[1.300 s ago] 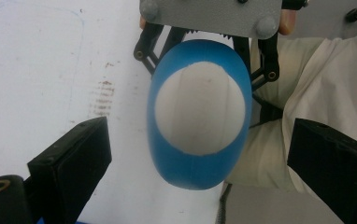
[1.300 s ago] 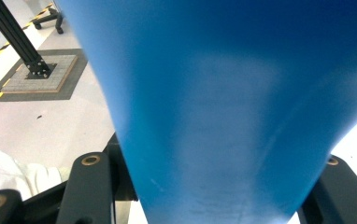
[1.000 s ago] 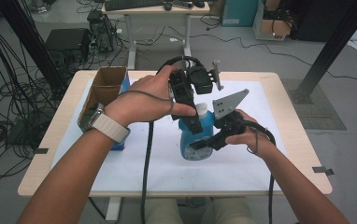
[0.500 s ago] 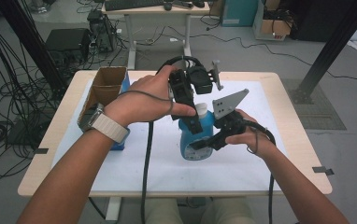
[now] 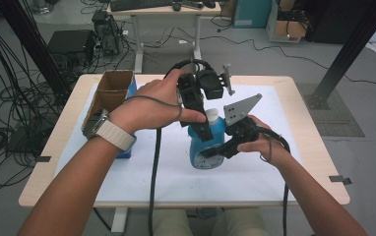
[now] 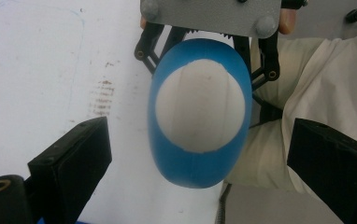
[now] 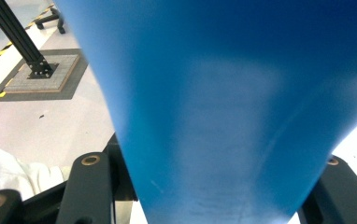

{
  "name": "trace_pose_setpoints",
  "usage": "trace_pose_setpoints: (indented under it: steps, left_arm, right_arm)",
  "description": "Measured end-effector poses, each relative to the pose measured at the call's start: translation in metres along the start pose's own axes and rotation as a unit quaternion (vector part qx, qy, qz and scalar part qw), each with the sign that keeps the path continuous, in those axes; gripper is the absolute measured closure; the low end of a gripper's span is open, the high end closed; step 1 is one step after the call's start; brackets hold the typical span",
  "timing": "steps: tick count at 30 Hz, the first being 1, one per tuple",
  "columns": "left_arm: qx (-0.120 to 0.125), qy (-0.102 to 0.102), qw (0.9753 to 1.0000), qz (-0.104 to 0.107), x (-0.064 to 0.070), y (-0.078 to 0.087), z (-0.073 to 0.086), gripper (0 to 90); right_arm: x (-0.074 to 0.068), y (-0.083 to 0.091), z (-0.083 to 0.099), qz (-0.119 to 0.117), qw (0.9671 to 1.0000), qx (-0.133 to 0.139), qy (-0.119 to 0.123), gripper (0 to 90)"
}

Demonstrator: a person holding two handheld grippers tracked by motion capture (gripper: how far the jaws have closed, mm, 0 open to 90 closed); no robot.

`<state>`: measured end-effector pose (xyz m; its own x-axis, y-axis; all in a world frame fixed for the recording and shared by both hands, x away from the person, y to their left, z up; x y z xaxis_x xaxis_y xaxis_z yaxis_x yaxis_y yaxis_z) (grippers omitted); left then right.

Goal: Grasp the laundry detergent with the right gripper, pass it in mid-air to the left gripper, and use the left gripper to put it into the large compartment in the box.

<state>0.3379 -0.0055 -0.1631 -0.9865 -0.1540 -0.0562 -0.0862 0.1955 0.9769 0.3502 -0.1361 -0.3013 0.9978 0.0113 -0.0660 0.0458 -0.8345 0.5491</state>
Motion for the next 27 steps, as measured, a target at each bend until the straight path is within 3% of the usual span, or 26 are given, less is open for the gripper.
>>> trace_pose_setpoints:
  steps: [24, 26, 27]
  left_arm:
    - [0.001, 0.004, 1.0000, -0.001, -0.0012, -0.0019, -0.0004, 7.0]
    - [0.014, 0.007, 0.9999, 0.002, -0.0008, -0.0044, -0.0001, 7.1]
    - [0.000, 0.005, 1.0000, 0.002, -0.0010, -0.0024, -0.0004, 7.1]
  right_arm:
    - [0.0003, 0.0000, 0.0005, -0.002, 1.0000, 0.000, 0.001, 43.0]
    - [0.0001, 0.0000, 0.0005, -0.002, 1.0000, 0.000, 0.001, 43.0]
    - [-0.0001, 0.0000, 0.0004, -0.002, 1.0000, 0.000, 0.000, 43.0]
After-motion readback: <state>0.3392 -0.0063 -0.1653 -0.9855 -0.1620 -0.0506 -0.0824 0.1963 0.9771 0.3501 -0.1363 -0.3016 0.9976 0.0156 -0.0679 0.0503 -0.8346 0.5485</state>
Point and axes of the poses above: each handheld gripper's, and its own axes: y roughly backward along the jaws, z roughly out of its underside, x roughly to its right, the point moved 2 cm from there along -y, roughly forward along the jaws, and after that the axes turned 3 degrees about -x, right-handed, at the moved point
